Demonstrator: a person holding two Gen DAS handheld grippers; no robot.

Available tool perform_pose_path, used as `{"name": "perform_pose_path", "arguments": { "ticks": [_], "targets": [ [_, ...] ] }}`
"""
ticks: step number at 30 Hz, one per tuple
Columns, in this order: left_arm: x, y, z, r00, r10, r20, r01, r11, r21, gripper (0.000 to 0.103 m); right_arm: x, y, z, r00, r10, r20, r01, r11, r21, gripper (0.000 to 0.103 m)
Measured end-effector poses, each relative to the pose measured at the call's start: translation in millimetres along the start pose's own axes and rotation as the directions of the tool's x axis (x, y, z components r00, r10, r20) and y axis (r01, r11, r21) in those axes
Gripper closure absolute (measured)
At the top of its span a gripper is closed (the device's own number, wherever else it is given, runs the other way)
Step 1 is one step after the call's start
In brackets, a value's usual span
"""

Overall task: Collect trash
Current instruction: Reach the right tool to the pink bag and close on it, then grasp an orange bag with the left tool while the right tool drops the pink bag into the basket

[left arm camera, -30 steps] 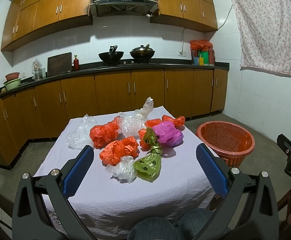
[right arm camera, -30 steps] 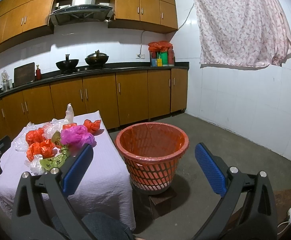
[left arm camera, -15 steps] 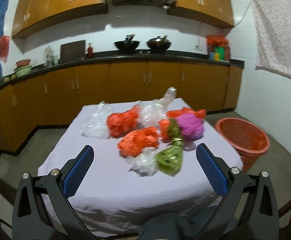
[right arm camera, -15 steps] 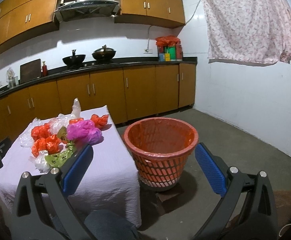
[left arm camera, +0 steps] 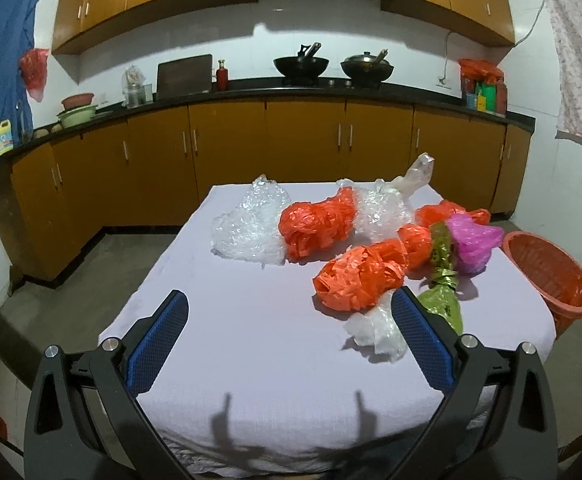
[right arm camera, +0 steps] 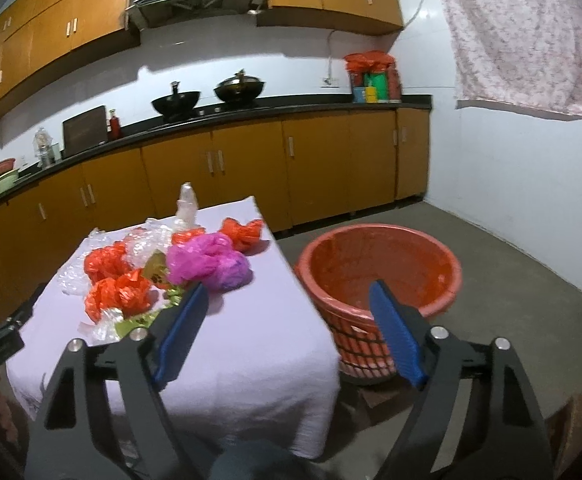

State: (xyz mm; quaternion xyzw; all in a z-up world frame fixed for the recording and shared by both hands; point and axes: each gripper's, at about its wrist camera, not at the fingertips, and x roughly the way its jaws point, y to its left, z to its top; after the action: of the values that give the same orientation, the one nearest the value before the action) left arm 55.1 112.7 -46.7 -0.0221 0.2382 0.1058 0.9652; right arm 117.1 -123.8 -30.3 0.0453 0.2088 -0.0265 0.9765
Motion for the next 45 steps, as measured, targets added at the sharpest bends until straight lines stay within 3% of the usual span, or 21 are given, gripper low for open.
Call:
{"name": "perform_pose_path", "arguments": {
  "ticks": [12,22,24,29,31,35,37,40,45],
  "targets": [
    [74,-18,23,0.995,-0.076,-0.058,0.079,0.996,0.046,0.009,101,62,24,0.981,0.17,-0.089,-0.172,0.985,-0.012,0.04],
    [121,-30,26,0.982,-0.135,-0.136,0.142,0.989,0.049,0.009,165,82,17,0.962,0.198,-0.186,-0.202,0.979,-0.001,0.051],
    [126,-33,25,0.979,-0.145,-0.144,0.155,0.986,0.058,0.009,173,84,15,0.958,0.203,-0.2,-0.209,0.978,-0.009,0.057],
    [138,-41,19,0.97,-0.157,-0.188,0.174,0.982,0.076,0.021,186,86,8,0.939,0.231,-0.254,-0.244,0.97,-0.02,0.085],
    [141,-40,16,0.964,-0.17,-0.206,0.187,0.98,0.062,0.026,185,85,6,0.934,0.247,-0.257,-0.259,0.966,-0.015,0.091],
    [144,-40,13,0.956,-0.195,-0.22,0.211,0.976,0.051,0.041,176,83,7,0.94,0.255,-0.227,-0.269,0.963,-0.032,0.094],
    [144,-41,15,0.956,-0.202,-0.215,0.219,0.974,0.06,0.058,171,82,10,0.943,0.257,-0.21,-0.271,0.962,-0.037,0.095],
    [142,-41,17,0.953,-0.216,-0.211,0.234,0.97,0.064,0.068,165,78,14,0.948,0.257,-0.186,-0.268,0.963,-0.037,0.095],
    [134,-34,20,0.958,-0.222,-0.183,0.236,0.97,0.055,0.075,156,73,20,0.954,0.257,-0.154,-0.264,0.964,-0.026,0.096]
  ]
}}
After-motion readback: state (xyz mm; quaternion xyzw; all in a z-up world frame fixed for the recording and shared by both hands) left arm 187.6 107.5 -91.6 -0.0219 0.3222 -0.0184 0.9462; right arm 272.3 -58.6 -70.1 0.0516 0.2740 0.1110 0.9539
